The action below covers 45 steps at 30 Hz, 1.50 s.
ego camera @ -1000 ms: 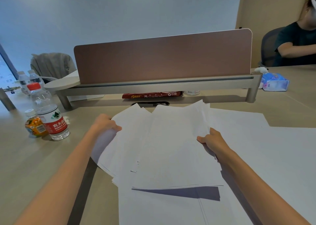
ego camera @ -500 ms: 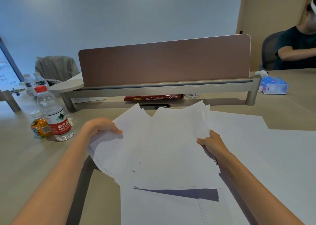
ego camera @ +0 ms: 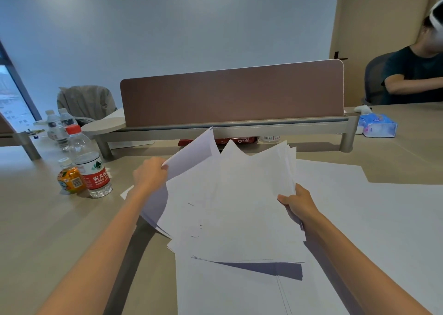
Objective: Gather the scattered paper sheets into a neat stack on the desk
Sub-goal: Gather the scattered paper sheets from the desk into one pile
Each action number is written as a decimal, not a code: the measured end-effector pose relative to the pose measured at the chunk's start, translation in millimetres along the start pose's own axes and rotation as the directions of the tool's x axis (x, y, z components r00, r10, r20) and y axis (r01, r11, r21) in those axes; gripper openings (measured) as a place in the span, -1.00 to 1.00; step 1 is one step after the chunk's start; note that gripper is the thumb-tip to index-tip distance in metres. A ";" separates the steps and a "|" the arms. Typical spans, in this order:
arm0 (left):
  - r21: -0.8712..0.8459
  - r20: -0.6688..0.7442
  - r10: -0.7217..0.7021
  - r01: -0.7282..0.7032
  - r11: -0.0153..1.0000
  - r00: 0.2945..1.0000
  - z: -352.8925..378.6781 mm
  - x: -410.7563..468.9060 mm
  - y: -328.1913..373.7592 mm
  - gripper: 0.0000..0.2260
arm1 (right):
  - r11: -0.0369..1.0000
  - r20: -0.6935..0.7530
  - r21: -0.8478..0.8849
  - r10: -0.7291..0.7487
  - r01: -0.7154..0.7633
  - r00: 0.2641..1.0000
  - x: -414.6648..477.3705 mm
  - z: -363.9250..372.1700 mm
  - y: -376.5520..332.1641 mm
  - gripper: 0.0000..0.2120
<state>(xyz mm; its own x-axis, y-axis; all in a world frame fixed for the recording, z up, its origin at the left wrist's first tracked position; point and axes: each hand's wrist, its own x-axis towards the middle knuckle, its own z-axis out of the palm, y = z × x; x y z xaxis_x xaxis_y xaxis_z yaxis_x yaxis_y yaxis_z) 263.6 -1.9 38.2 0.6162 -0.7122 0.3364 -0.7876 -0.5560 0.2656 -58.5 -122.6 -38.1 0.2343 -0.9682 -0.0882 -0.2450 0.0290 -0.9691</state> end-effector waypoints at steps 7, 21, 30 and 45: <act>-0.036 -0.346 0.106 -0.126 0.991 0.932 -55.4 -1.4 24.4 -0.87 | 0.996 0.025 -0.083 -0.018 0.020 1.000 -10.1 -4.8 -4.6 -0.73; -0.401 -0.287 0.022 -0.141 0.905 0.958 -75.2 -24.2 67.3 -0.84 | 0.978 0.143 -0.207 0.048 -0.018 0.989 -22.5 -40.3 -4.6 -0.79; -0.697 0.209 -0.009 0.156 0.700 0.978 -25.5 -58.3 76.3 -0.86 | 0.964 0.046 0.055 0.259 -0.261 0.965 -23.7 -35.4 -7.8 -0.58; -0.681 0.543 0.031 0.419 0.600 0.839 44.7 -111.1 97.7 -0.78 | 0.949 0.233 0.120 0.258 -0.291 0.938 -18.2 -42.0 -3.4 -0.62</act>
<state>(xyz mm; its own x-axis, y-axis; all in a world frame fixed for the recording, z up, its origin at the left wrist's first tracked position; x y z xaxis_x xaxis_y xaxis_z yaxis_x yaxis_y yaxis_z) 118.1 3.7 -13.7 0.4912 -0.8477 -0.2001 -0.2135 -0.3399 0.9159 -101.4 -115.5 -23.5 0.3756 -0.8422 -0.3868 -0.1880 0.3395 -0.9216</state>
